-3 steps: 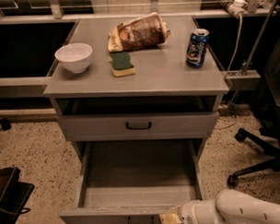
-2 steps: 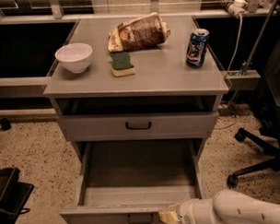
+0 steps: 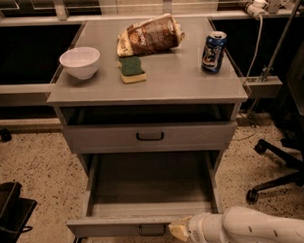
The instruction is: Close middle drawer
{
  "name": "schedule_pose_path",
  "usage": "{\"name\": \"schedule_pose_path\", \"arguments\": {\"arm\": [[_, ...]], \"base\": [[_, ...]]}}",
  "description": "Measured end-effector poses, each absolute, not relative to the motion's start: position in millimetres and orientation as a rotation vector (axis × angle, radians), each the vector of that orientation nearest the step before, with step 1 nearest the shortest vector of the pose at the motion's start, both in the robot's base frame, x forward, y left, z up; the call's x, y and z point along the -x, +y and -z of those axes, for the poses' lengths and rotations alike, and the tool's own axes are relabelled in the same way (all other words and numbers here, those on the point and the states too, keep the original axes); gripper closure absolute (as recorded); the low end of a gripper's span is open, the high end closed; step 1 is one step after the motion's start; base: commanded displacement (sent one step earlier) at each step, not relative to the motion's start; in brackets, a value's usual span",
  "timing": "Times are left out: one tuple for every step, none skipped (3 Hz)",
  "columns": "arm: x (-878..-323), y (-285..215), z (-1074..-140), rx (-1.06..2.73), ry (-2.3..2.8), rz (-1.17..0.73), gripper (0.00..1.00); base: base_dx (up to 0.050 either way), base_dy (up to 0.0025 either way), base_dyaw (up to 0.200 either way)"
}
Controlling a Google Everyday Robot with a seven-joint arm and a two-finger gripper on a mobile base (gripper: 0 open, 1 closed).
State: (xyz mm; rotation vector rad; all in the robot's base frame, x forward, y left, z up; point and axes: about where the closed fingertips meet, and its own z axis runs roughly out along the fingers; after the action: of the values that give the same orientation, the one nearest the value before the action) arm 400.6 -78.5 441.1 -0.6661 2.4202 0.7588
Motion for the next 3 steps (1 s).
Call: {"name": "schedule_pose_path", "arguments": {"arm": [[-400,-79,-442,0.666,2.420,-0.757,1.00],[-413,-87,-436,0.635,2.410,-0.666,1.00],[-430,-99,-436,0.587,2.391,-0.576,1.00]], "base": [[0.000,0.00000,0.000],[0.000,0.00000,0.000],[0.000,0.00000,0.000]]}}
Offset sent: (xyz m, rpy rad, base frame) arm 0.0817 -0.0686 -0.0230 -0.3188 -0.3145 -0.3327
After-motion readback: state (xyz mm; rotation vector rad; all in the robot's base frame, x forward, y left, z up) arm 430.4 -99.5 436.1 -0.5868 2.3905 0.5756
